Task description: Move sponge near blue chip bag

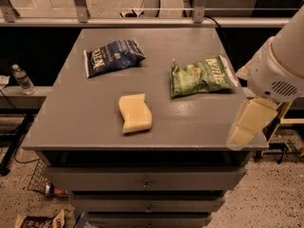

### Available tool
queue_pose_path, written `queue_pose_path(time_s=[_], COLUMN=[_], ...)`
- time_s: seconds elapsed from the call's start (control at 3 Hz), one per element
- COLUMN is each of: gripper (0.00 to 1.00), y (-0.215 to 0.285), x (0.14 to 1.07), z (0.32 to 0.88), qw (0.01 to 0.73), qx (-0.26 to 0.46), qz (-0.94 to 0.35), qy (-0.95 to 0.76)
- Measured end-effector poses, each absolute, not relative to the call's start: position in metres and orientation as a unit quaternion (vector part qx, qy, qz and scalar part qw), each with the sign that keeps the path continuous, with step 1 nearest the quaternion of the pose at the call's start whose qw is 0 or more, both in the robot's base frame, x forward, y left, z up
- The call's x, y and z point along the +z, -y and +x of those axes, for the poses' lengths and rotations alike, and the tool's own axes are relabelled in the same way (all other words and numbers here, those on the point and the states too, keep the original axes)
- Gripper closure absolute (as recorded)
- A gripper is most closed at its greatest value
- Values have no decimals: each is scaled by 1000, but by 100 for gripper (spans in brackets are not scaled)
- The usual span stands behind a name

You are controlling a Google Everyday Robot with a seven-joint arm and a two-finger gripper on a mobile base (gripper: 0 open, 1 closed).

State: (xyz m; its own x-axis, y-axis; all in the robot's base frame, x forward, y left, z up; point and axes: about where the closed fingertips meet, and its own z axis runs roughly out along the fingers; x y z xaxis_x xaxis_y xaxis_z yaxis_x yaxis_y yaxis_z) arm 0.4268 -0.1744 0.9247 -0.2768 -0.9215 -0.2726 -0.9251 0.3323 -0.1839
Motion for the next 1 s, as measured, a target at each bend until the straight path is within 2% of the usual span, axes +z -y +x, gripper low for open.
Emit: queue_pose_path(time_s=[0.33, 0.67, 1.0], gripper=[0, 0, 0], y=[173, 148, 94], x=[925, 911, 888], z=[426, 426, 431], qw=[174, 184, 193], qx=[13, 41, 81], qz=[-574, -583, -602], qy=[-800, -790, -771])
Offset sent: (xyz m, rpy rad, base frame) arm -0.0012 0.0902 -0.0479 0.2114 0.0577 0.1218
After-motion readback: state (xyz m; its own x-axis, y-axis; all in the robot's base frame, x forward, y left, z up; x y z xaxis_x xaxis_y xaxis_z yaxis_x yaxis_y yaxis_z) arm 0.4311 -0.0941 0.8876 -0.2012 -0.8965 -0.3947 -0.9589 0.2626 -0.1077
